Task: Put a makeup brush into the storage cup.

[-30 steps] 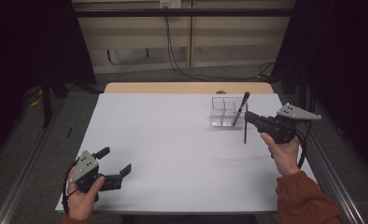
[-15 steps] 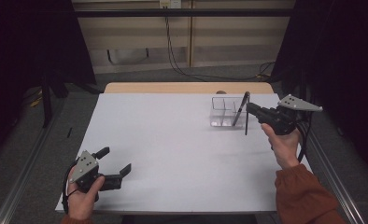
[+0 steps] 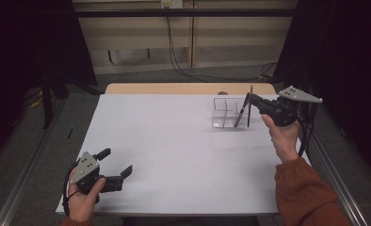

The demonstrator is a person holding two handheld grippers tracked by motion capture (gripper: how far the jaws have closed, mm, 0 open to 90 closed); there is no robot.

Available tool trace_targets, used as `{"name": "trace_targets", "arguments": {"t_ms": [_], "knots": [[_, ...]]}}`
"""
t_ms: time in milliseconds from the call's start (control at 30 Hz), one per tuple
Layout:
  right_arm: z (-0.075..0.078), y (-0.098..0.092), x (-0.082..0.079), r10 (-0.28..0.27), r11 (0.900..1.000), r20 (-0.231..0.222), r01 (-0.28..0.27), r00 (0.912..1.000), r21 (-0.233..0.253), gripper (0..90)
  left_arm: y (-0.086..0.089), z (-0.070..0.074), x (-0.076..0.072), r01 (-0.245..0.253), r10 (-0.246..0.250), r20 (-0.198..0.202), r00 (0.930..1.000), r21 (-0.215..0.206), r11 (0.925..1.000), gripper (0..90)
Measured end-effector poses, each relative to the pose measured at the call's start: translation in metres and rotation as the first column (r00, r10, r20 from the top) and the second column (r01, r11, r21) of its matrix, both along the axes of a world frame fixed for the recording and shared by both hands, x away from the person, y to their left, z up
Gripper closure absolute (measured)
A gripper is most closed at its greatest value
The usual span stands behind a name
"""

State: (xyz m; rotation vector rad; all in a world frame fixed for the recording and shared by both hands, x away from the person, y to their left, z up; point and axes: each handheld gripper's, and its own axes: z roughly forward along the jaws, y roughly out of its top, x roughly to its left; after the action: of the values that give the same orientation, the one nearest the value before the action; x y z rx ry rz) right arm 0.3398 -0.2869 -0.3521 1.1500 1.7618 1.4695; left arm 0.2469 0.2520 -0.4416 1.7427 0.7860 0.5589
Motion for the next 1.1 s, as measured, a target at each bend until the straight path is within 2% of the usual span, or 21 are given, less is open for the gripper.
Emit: {"name": "trace_targets", "arguments": {"t_ms": [200,567,733,967,1100], "knots": [[0.001,0.000,0.009,-0.024,1.000,0.001,0.024,0.9997,0.011,86.1,0.000,0.000,0.000,0.002,-0.002,-0.001,1.0000,0.000,1.0000,2.5],[0.001,0.004,0.029,-0.076,0.997,-0.022,0.076,0.9969,-0.008,86.1,0.000,0.000,0.000,0.003,-0.003,0.000,1.0000,0.002,1.0000,2.5],[0.001,0.002,0.036,-0.095,0.995,-0.021,0.095,0.9952,0.011,86.1,0.000,0.000,0.000,0.006,-0.006,-0.003,1.0000,0.000,1.0000,2.5],[-0.001,0.001,0.046,-0.116,0.993,-0.025,0.116,0.9930,0.014,86.1,0.000,0.000,0.000,0.004,-0.004,-0.002,1.0000,-0.001,1.0000,2.5],[-0.003,0.002,0.051,-0.126,0.992,-0.031,0.126,0.9915,-0.002,86.1,0.000,0.000,0.000,0.004,-0.004,-0.002,1.0000,-0.001,1.0000,2.5]]}}
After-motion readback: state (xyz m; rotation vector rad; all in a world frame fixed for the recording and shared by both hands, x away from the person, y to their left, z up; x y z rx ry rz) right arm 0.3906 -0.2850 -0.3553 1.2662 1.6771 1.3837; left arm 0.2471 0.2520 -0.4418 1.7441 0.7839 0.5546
